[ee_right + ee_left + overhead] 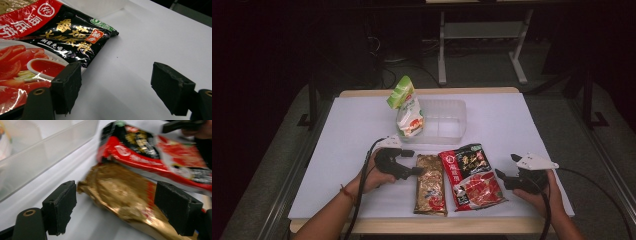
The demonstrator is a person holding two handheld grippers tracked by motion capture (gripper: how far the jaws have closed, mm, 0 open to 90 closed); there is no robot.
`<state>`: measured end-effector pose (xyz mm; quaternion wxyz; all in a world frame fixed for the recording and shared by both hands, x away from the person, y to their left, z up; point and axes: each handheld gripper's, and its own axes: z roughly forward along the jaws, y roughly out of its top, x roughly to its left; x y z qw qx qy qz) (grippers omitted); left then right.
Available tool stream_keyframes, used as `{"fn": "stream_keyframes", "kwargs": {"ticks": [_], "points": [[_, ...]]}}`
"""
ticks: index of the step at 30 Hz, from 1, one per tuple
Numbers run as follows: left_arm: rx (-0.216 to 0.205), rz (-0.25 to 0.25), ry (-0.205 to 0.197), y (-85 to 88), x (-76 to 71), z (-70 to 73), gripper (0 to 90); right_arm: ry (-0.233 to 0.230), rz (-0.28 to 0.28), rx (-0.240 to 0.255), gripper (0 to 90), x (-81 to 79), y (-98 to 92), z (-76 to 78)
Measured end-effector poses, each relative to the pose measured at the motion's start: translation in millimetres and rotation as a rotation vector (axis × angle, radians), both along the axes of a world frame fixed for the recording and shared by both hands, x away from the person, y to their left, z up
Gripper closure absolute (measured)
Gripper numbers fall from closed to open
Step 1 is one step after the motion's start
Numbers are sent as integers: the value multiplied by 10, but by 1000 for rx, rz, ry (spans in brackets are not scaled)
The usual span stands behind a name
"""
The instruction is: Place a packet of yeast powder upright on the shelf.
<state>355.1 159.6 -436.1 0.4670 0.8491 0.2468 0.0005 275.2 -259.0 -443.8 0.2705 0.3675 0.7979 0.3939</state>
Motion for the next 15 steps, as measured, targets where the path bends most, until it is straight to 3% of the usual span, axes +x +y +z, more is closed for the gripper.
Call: {"fn": "stream_keyframes", "kwargs": {"ticks": [6,9,11,13,15], "points": [[29,-13,78,-162,143,-105,147,15,6,-7,240,17,3,-27],[60,-14,86,-216,169,-140,143,22,10,-10,240,18,8,-33],[51,-26,111,-264,187,-174,139,22,14,-14,240,16,12,-34],[80,-37,99,-334,168,-176,97,22,17,-18,240,15,9,-31],[87,-53,102,-358,142,-164,125,21,20,-21,240,14,2,-31]]}}
